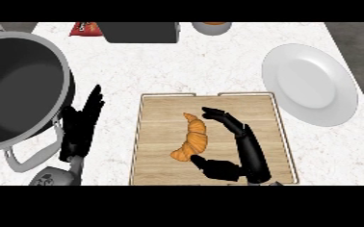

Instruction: Pick the croissant from the tray and place it in the plate

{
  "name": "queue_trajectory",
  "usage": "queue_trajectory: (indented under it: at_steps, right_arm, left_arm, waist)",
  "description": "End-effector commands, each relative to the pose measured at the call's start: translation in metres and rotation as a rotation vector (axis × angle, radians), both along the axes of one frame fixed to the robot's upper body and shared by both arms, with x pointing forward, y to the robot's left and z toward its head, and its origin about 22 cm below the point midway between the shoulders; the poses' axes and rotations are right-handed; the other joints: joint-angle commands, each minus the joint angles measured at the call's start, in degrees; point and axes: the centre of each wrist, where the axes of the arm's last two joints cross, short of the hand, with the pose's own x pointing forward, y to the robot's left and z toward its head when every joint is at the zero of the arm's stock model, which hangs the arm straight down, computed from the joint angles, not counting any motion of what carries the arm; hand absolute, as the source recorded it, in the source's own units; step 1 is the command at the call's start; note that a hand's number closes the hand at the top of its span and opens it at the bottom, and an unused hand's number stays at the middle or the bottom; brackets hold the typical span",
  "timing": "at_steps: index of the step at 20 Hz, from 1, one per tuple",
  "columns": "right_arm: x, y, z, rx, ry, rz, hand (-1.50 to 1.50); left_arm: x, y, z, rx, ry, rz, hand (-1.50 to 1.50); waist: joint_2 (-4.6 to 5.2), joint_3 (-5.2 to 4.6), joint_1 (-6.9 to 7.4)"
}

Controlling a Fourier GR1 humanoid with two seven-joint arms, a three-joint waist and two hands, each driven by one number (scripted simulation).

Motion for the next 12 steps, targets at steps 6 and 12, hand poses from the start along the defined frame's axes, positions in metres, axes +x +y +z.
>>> queue_trajectory:
  at_steps: [6,12]
  right_arm:
    - [0.019,-0.018,0.029,-0.524,-0.004,0.002,-1.50]
    - [0.025,0.014,0.076,-0.743,0.126,0.069,-1.50]
  left_arm:
    - [-0.011,0.012,-0.012,0.022,0.023,0.039,0.00]
    - [-0.003,0.004,0.008,0.017,0.014,0.032,0.00]
  waist:
    - [-0.26,-0.34,-0.53]
    - [-0.30,-0.25,-0.55]
